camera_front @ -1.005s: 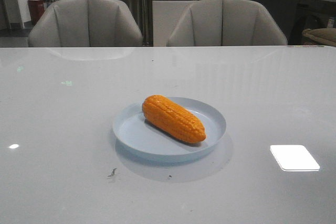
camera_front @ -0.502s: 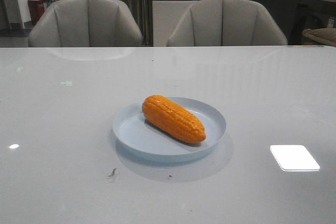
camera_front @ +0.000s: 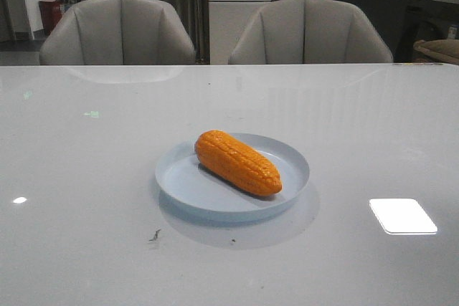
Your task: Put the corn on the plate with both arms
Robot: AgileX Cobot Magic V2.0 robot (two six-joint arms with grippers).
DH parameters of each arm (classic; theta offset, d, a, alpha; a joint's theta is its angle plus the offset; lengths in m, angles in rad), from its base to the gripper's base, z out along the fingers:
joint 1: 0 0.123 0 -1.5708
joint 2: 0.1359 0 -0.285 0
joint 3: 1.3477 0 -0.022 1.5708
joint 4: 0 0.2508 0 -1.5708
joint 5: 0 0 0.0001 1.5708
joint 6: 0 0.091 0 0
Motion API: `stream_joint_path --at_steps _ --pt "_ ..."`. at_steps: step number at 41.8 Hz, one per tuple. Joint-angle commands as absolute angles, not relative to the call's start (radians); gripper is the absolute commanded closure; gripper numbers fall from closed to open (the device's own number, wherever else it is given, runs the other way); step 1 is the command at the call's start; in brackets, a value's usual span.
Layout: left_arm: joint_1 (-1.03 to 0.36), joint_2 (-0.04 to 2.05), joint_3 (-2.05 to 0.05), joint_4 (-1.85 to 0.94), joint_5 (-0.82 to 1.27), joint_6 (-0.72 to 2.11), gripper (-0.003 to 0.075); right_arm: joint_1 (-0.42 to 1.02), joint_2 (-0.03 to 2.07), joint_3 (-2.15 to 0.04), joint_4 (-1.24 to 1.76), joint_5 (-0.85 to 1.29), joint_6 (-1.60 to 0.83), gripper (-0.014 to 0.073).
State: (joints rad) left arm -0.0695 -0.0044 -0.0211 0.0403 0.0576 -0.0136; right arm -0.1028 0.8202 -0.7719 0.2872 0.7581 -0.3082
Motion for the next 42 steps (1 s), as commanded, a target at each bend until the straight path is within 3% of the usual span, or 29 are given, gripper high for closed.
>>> stream_joint_path --at_steps 1,8,38,42 --pt "-0.069 0.008 0.01 -0.008 -0.084 -0.022 0.0631 -0.107 0.813 -0.795 0.303 0.707 -0.318 0.0024" --pt "-0.069 0.008 0.009 -0.014 0.032 -0.022 0.0631 -0.107 0.813 -0.795 0.303 0.707 -0.318 0.0024" --pt "-0.069 0.008 0.009 -0.014 0.03 -0.022 0.0631 -0.098 0.813 -0.794 0.239 0.693 -0.318 0.0024" --pt "-0.069 0.008 0.009 -0.014 0.03 -0.022 0.0631 -0.071 0.784 -0.792 0.186 0.695 -0.315 0.0094"
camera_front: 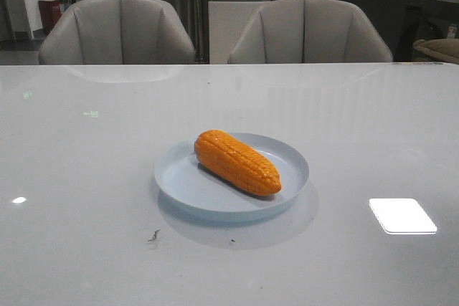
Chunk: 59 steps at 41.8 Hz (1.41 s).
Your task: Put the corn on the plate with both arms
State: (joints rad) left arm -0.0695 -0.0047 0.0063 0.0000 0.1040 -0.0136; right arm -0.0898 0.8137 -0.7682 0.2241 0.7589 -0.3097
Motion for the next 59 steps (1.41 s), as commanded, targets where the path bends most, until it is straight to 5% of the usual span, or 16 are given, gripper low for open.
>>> stream_joint_path --at_steps 1,11,28,34,59 --pt "-0.069 0.008 0.009 -0.014 0.03 -0.022 0.0631 -0.063 0.77 -0.792 0.177 0.694 -0.31 0.013" --pt "-0.069 0.008 0.009 -0.014 0.03 -0.022 0.0631 -0.057 0.578 -0.683 0.134 0.648 -0.171 0.058" --pt "-0.069 0.008 0.009 -0.014 0.03 -0.022 0.0631 -0.023 0.086 -0.142 -0.067 0.005 0.089 0.0567" --pt "-0.069 0.008 0.009 -0.014 0.03 -0.022 0.0631 0.035 -0.035 0.012 -0.055 -0.048 0.114 0.0567" --pt "-0.069 0.01 0.009 -0.014 0.03 -0.022 0.0631 0.063 -0.032 0.012 0.015 0.127 0.114 0.0567"
